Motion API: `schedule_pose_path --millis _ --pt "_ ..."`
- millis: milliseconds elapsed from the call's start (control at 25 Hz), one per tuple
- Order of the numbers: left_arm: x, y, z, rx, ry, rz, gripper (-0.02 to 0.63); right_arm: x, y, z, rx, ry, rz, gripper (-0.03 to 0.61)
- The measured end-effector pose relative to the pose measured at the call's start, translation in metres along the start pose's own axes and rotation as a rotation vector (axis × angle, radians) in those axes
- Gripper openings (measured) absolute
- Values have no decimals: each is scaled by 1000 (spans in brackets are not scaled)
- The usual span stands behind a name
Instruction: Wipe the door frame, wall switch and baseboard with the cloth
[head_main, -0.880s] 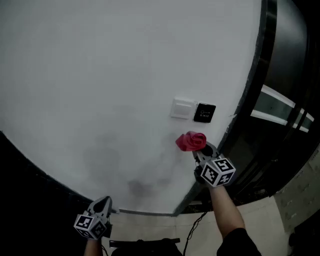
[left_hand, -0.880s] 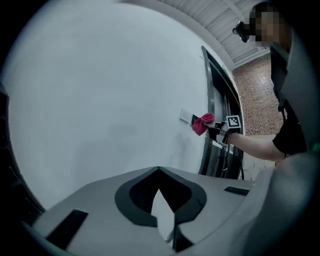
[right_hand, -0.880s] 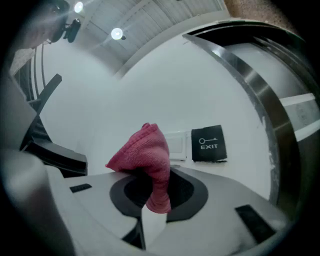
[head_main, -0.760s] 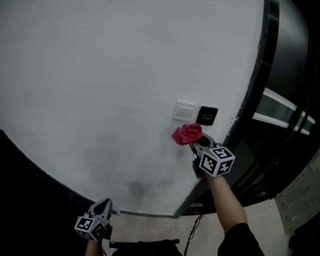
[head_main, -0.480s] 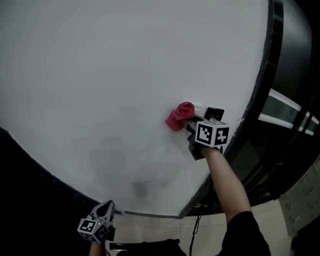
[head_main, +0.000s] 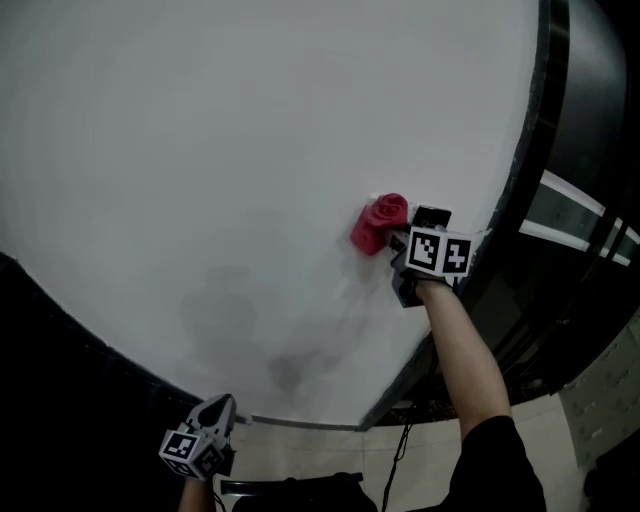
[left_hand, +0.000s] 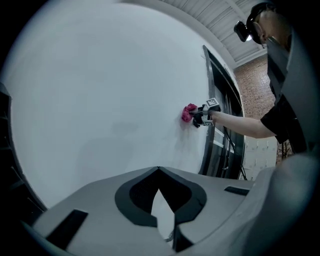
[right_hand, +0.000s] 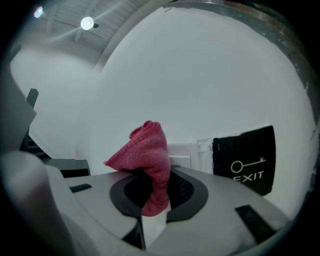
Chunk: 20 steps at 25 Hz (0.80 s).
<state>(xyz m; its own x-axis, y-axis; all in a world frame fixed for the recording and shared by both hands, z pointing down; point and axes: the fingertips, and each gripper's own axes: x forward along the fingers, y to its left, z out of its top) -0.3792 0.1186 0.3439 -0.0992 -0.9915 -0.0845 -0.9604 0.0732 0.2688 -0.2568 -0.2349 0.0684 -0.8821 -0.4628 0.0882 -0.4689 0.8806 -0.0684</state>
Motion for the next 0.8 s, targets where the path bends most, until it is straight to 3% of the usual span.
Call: schedule_pose_path --millis 320,800 --pt "14 -23 -7 28 16 -74 -8 -19 -29 -1 -16 -33 -36 54" --pt "27 -52 -11 49 9 -109 -8 -46 -69 3 -54 -44 -74 54"
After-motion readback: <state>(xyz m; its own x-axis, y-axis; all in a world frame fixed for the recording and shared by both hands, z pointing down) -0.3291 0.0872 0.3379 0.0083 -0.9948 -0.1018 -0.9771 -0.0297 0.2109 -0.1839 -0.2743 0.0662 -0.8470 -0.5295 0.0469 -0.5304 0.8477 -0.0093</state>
